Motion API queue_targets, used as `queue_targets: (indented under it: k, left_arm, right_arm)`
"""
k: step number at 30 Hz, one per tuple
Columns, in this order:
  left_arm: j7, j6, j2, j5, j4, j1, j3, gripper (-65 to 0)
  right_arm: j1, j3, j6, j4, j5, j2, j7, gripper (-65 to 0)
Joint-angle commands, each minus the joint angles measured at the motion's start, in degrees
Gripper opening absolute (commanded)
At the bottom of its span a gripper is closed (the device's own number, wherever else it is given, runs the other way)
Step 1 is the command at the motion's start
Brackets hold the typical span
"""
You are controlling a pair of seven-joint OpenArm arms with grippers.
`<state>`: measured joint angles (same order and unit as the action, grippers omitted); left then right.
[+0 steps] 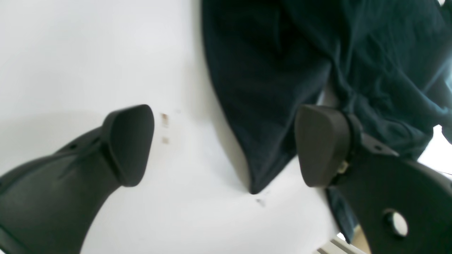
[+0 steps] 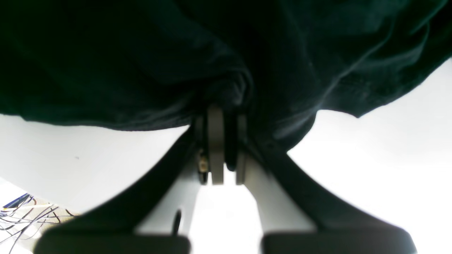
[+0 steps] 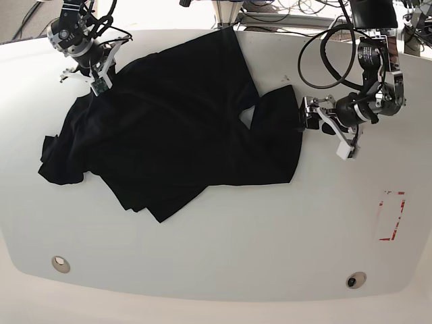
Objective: Layout the t-shirt on the table in an organized manner, then fold the t-shirt properly
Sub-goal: 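Pull the sleeve held by the left gripper away from the shirt body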
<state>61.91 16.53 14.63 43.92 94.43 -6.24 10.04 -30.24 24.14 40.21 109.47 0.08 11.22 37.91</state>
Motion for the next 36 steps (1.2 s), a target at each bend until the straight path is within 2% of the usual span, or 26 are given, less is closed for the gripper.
queue_targets:
  k: [1,7,16,18,26,30,36]
  left_arm:
    - [-0.5,0.2,0.4,3.4,-1.3,-0.1,-2.4,-5.0]
    - [-0.5,0.2,0.4,5.7,-1.8,-1.5,-7.3,-5.1]
    - [-0.6,0.2,-0.3,5.4,-4.2,-1.4,-8.9,-5.6]
    - [-0.6,0.2,-0.6,5.3,-4.7,-1.4,-8.9,-9.2]
    - [-0.5,0.2,-0.5,5.3,-4.8,-1.3,-11.1,-31.9]
    - [-0.5,0.2,-0.4,5.2,-5.2,-1.3,-12.5,-39.0]
    - [-0.5,0.2,-0.4,5.2,-7.8,0.0,-12.5,-55.3]
  right_arm:
    - [0.0,0.3,-0.2,1.2,0.1,0.5,-0.6,-63.7]
    - [0.7,0.3,-0.2,1.2,0.1,-1.0,-0.6,-63.7]
    - [0.8,0.3,-0.2,1.2,0.1,-1.1,-0.6,-63.7]
    - [0.8,0.3,-0.2,1.2,0.1,-1.1,-0.6,-63.7]
    - [0.8,0.3,-0.2,1.2,0.1,-1.1,-0.6,-63.7]
    - [0.8,0.3,-0.2,1.2,0.1,-1.1,-0.6,-63.7]
    - [1.6,0.3,-0.2,1.2,0.1,-1.2,-0.6,-64.0]
